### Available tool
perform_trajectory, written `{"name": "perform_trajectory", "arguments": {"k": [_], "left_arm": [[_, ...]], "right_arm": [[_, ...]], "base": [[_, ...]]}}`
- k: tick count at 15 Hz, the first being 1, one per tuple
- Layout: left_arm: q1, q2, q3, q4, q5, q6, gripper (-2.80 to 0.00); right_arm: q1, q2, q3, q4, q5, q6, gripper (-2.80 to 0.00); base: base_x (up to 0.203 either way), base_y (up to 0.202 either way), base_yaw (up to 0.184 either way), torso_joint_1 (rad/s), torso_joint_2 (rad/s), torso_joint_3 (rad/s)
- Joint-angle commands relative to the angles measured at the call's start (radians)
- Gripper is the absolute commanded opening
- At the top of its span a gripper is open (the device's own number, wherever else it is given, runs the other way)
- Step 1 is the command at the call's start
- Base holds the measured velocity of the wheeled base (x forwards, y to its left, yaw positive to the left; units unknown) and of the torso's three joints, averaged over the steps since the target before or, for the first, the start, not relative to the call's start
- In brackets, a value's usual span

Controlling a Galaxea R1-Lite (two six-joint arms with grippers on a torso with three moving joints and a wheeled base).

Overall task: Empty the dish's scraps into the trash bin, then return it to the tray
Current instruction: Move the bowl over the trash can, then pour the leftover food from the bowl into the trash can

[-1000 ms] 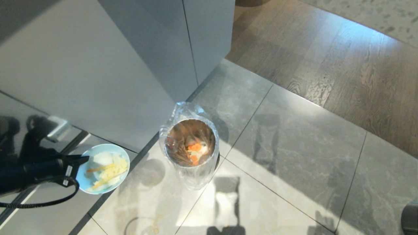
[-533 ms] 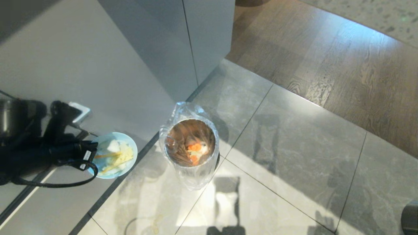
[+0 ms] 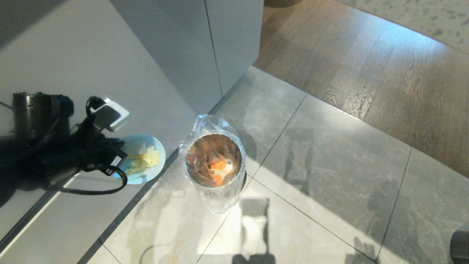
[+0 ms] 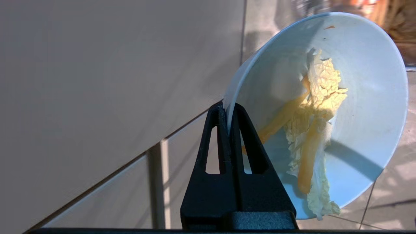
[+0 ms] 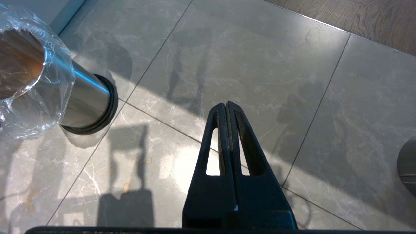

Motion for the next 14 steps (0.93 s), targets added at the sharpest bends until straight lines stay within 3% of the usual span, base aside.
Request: {"name": "perform_trajectory", "arguments": {"k": [1,4,7,14], "left_arm": [[-0.096,-0.003,-0.003,-0.002,0.051,0.019,-2.8],[-0.22,0.009,-0.01,-0.002,0.154,0.037,-2.8],[-0.287,0.058,-0.03,-0.003,0.171,0.038,-2.8],[-0.316,0.078,-0.077,-0.003,0.169,0.053,-2.8]], "right_arm": [[0.0,0.0,0.0,-0.001,0.0,0.001,-2.8],[0.0,0.0,0.0,0.0,0.0,0.001,-2.8],[0.0,0.0,0.0,0.0,0.0,0.001,-2.8],[0.0,0.0,0.0,-0.001,0.0,0.001,-2.8]], "base": [[0.0,0.0,0.0,0.0,0.0,0.0],[0.0,0.0,0.0,0.0,0.0,0.0],[0.0,0.0,0.0,0.0,0.0,0.0],[0.0,0.0,0.0,0.0,0.0,0.0]]}}
